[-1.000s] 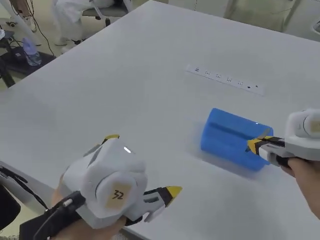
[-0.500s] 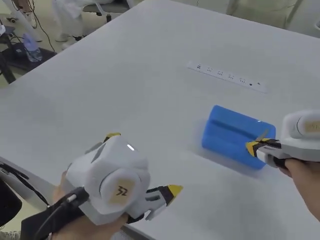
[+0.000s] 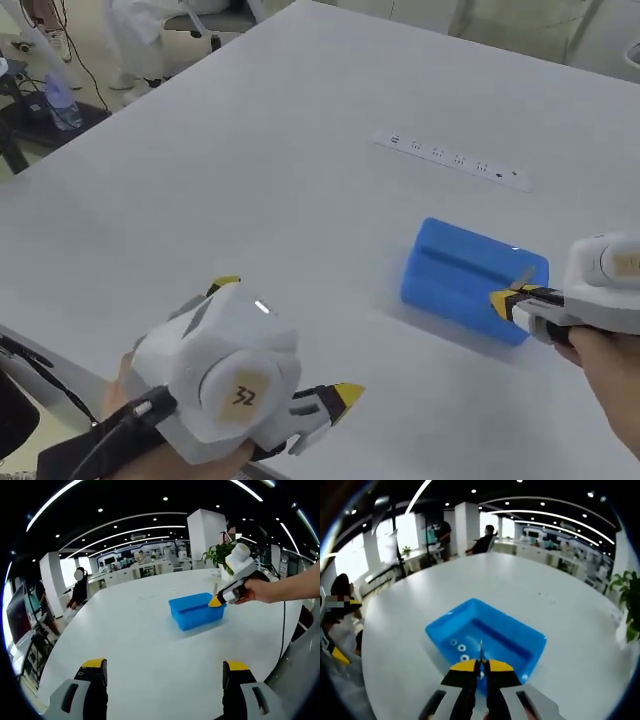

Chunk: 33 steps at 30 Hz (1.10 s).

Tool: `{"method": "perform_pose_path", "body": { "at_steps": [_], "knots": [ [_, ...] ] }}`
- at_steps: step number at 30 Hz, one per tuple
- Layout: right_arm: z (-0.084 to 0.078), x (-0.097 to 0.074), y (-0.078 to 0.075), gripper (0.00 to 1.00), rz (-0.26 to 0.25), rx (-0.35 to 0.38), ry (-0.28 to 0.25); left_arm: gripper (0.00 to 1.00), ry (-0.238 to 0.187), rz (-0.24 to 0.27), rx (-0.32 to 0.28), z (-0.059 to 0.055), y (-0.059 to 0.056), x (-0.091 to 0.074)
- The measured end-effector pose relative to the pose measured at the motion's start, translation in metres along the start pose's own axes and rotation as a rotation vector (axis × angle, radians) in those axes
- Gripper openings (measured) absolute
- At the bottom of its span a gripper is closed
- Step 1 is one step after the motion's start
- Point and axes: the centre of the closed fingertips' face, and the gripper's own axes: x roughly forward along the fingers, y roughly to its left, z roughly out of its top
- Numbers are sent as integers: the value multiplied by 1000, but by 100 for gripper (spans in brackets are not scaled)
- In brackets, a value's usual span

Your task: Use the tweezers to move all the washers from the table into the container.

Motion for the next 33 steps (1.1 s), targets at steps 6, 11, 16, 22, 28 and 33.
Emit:
{"method": "perform_pose_path", "body": {
  "at_steps": [6,11,16,22,28,33],
  "knots": [
    [1,2,2,3,-2,-3,-2,99,0,0,4,0,0,-1],
    [2,3,1,4,-31,-40,11,99,-3,-6,-6,1,-1,-1],
    [13,-2,-2,4,-37,-56,-10,99,-9,-19,2,3,-3,-2],
    [30,-19,3,4,-34,-43,-60,99,-32,-35,-2,12,-5,-5],
    [41,-38,24,4,-14,-46,-117,99,-76,-74,-21,33,-8,-7],
    [46,-56,34,4,8,-32,-152,96,-83,-133,-25,51,-13,-9]
  ]
}}
